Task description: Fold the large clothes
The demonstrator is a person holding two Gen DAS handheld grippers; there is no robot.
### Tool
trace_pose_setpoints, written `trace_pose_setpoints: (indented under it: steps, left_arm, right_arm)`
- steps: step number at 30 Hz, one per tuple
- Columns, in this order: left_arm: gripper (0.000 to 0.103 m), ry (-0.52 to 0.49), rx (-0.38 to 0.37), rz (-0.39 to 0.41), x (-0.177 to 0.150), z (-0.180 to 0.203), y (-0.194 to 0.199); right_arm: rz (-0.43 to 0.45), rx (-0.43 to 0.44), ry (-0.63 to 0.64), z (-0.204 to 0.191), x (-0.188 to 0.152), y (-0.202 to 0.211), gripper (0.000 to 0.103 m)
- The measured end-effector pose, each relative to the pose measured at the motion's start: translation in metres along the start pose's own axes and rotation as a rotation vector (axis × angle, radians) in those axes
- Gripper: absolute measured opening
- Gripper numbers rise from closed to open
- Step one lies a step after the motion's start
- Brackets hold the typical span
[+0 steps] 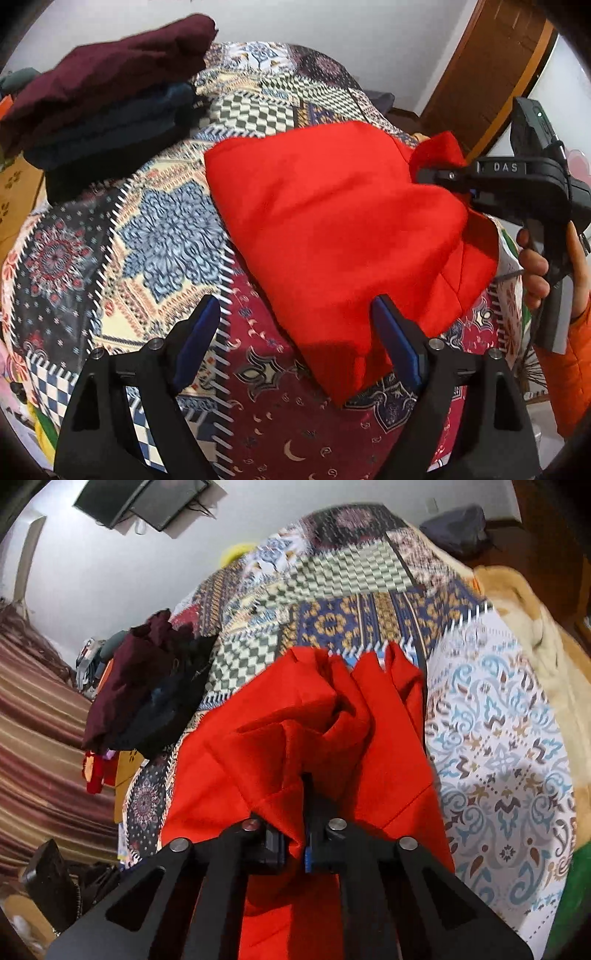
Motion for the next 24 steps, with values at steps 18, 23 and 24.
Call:
trace_pose_setpoints:
  steps: [18,23,24]
  left_arm:
    - [0.086,0.051,0.049,-0.037,-0.036,0.001,0.002]
    - [0.086,0.033,0.064,-0.033,-0.042,0.001,0.01]
    - [0.086,0.024,0.07,-0.029,-0.042,0.001,0.013]
  right_arm:
    - [0.194,-0.031,0.154,-0.035,-0.041,0.091,0.003]
    - [0.119,-0.119,0.078,0.009,-0.059,0.07,0.003]
    - [0.113,-0.134,0.083,0.013,-0.061,0.069,0.004]
Point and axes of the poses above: each gripper's, at about its wrist camera, not at the fingertips, and y roughly against the way its jaws point, z to its right, x to its top, the point moved 4 cm from there along -y, roughly the way its jaws point, and after that the axes turned 4 degrees about y, right-handed, at the moved point
